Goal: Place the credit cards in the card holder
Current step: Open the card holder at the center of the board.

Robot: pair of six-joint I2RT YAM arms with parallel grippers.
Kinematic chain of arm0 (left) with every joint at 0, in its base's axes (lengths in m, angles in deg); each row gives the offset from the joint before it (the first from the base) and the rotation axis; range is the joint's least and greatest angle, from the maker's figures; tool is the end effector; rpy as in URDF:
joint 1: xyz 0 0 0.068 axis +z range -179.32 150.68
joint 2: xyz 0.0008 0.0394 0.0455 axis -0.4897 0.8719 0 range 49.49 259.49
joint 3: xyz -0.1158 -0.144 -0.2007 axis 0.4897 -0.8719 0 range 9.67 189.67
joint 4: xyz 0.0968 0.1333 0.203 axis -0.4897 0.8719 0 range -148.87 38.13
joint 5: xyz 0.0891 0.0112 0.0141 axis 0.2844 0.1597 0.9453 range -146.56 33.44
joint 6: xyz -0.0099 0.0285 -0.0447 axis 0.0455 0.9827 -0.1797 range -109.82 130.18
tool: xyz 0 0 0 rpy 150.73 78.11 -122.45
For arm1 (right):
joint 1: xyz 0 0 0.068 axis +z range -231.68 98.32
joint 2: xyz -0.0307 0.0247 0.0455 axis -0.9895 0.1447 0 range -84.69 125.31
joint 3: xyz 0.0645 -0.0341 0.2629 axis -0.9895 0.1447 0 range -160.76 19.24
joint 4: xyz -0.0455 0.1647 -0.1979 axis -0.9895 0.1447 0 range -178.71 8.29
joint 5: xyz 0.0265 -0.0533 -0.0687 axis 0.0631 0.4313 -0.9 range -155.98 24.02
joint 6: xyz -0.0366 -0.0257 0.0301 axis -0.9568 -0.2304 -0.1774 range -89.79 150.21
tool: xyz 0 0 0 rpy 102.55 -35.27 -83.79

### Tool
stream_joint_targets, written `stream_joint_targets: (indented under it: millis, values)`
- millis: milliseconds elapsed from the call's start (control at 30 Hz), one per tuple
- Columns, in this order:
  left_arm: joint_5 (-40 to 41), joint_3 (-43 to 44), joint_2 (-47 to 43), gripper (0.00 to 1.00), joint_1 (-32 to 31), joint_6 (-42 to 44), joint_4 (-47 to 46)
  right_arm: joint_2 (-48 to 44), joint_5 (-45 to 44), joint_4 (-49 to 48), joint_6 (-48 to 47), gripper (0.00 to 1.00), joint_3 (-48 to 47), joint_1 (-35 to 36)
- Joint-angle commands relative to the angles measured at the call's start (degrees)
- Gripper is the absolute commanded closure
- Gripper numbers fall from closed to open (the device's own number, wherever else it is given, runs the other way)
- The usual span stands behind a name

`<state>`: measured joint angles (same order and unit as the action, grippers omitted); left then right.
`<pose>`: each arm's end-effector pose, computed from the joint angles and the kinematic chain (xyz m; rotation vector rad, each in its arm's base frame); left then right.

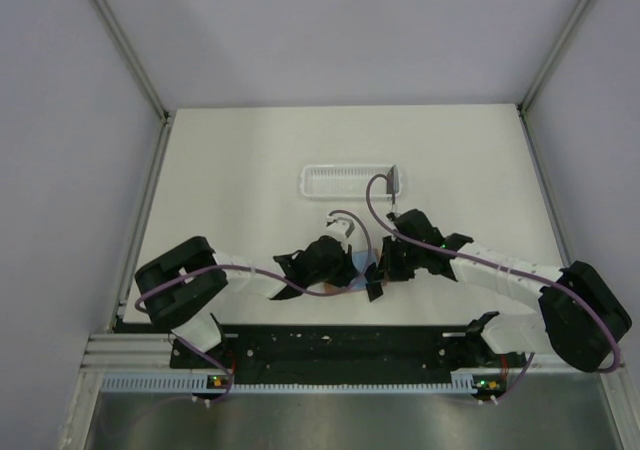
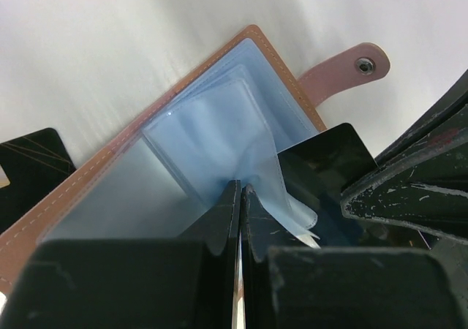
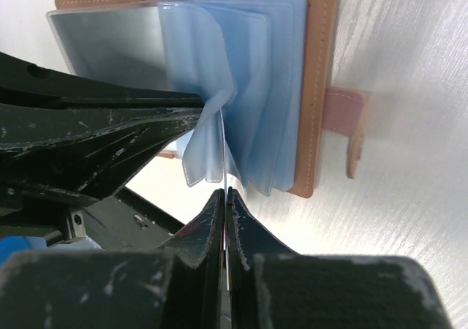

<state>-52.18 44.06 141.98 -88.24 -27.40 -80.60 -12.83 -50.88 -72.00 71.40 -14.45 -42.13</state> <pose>0.1573 -0.2555 0.1360 0.3882 2.3054 -0.8221 0.1713 0.1536 0.1716 -0.0751 2.7216 0.8322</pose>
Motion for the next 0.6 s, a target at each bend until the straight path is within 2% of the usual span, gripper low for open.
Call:
stream_joint_targets:
  millis: [0, 267, 567]
  values:
    - [1.07, -1.34, -2.22, 1.00, 0.12, 0.76, 7.15, 0.22, -1.11, -2.12, 0.56, 1.00, 1.08, -0.53]
    - [2.56, -0.82, -7.32, 1.00, 0.20, 0.93, 10.48, 0.22, -2.08, -1.51, 0.38, 1.00, 1.61, -0.53]
    - [3.44, -0.65, -8.72, 1.00, 0.12, 1.55, 11.98, 0.30, -2.17, -1.42, 0.03, 1.00, 1.79, -0.61]
